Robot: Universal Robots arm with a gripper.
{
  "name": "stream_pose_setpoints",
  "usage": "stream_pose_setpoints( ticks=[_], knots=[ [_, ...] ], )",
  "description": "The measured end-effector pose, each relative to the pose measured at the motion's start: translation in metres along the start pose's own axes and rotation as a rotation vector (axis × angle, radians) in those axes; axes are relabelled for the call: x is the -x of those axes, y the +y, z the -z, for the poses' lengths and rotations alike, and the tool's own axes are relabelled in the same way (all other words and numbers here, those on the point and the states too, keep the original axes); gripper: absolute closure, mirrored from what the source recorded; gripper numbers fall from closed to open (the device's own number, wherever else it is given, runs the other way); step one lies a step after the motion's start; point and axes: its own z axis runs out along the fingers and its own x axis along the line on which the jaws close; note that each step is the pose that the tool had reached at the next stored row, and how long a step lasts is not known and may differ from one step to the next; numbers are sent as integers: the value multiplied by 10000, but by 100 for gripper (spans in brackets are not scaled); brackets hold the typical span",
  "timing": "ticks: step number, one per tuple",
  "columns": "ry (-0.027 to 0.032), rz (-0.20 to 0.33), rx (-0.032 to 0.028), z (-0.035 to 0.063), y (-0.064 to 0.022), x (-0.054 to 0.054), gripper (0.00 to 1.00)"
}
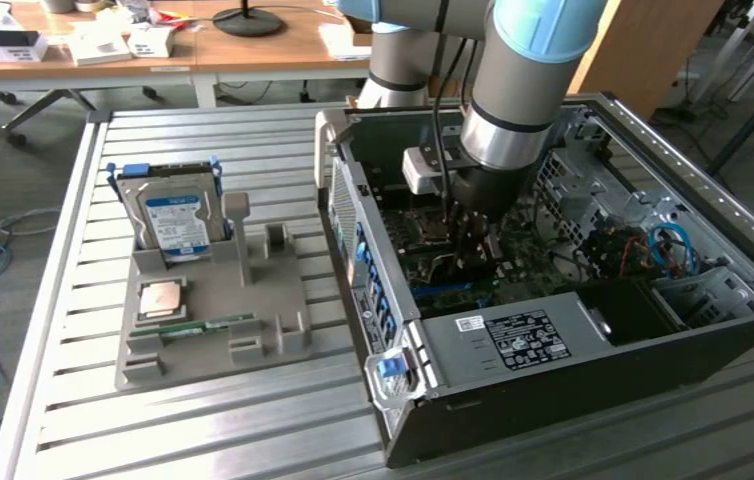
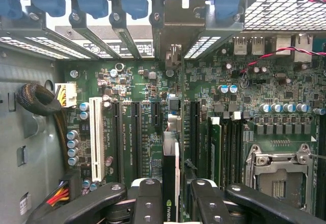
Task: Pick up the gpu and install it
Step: 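Insert the gpu into the slot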
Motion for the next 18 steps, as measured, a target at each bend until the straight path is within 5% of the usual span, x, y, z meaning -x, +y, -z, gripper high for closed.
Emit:
stream_pose_setpoints(
  ticks=[18],
  knots=[
    [2,0,1,1,0,0,74]
  ],
)
